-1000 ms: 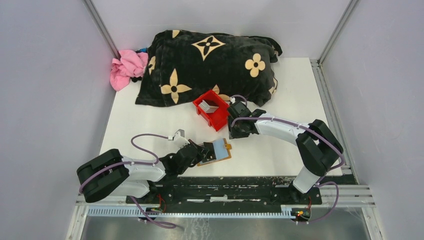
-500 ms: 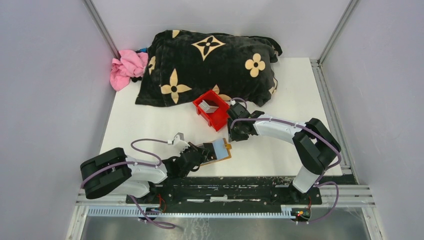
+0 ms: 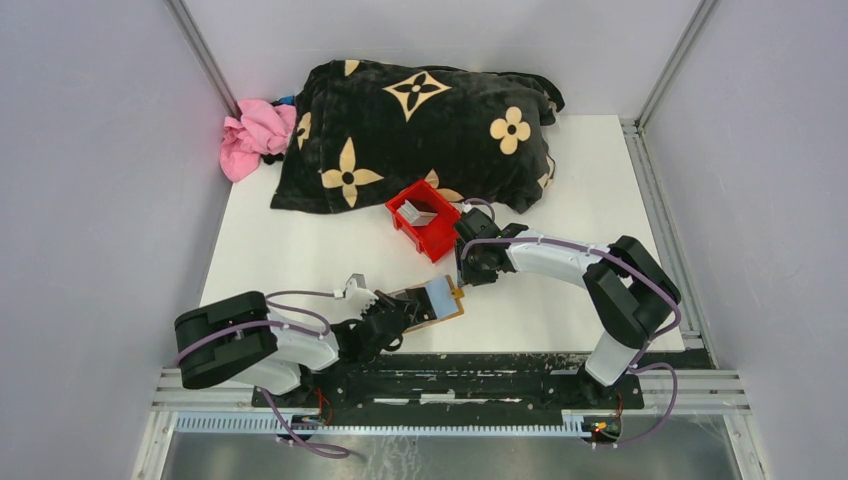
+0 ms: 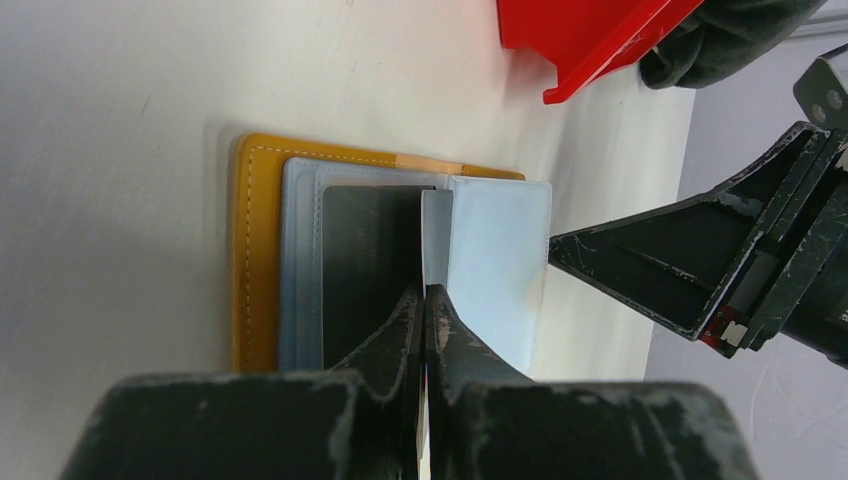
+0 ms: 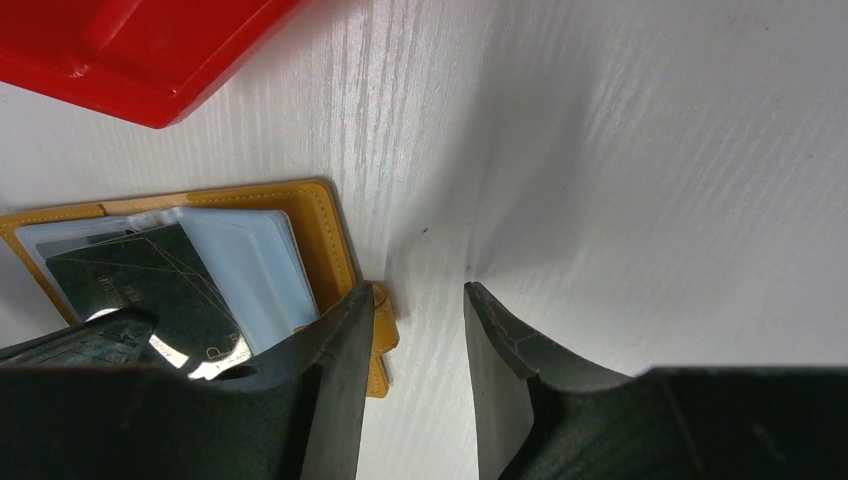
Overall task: Put the credit cards into the card holder
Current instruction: Insert the credit card into the card holder.
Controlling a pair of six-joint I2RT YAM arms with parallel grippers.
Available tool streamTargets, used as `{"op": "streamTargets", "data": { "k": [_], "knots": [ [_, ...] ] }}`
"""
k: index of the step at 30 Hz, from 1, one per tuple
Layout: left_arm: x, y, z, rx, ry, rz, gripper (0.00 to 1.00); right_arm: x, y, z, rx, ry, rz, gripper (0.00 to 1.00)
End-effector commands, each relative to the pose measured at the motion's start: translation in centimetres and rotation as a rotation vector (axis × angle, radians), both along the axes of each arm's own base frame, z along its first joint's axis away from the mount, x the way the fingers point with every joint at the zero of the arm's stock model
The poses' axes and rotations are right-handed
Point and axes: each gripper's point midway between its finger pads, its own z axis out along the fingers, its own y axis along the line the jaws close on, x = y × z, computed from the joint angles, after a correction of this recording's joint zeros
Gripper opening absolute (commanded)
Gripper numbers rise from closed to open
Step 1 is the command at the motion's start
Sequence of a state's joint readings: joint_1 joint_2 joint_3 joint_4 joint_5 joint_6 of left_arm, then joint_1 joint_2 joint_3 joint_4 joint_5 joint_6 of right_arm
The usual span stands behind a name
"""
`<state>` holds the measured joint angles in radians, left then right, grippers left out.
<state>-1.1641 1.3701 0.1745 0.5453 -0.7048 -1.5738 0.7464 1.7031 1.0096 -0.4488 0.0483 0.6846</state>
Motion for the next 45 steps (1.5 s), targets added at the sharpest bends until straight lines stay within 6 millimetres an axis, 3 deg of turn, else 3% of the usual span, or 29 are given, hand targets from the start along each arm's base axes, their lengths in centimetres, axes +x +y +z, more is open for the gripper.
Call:
{"op": "streamTargets", "data": {
  "k": [1, 12, 29, 34, 45],
  "knots": [
    [-1.4, 2.8, -3.8, 0.144, 0.071, 0.019, 0.03, -0.1, 0.5, 0.1, 0.012, -0.004, 0.004, 0.45],
    [-2.0, 3.6, -5.2, 0.222, 0.105, 0.043, 0.03, -0.5, 0.2, 0.0, -0.006, 0.007, 0.013, 0.45],
    [-4.4, 4.6, -7.8, 0.44, 0.266, 0.054, 0.03, -0.7, 0.0, -0.3, -0.029, 0.016, 0.006, 0.45],
    [-4.7, 5.1, -7.9, 0.421, 0.264, 0.073, 0.03, -0.3, -1.2, -0.2, -0.092, -0.002, -0.005, 0.45],
    [-4.3, 4.7, -7.2, 0.302, 0.169, 0.028, 0.03, 1.7, -2.3, 3.2, -0.145, -0.122, -0.027, 0.46]
  ]
}}
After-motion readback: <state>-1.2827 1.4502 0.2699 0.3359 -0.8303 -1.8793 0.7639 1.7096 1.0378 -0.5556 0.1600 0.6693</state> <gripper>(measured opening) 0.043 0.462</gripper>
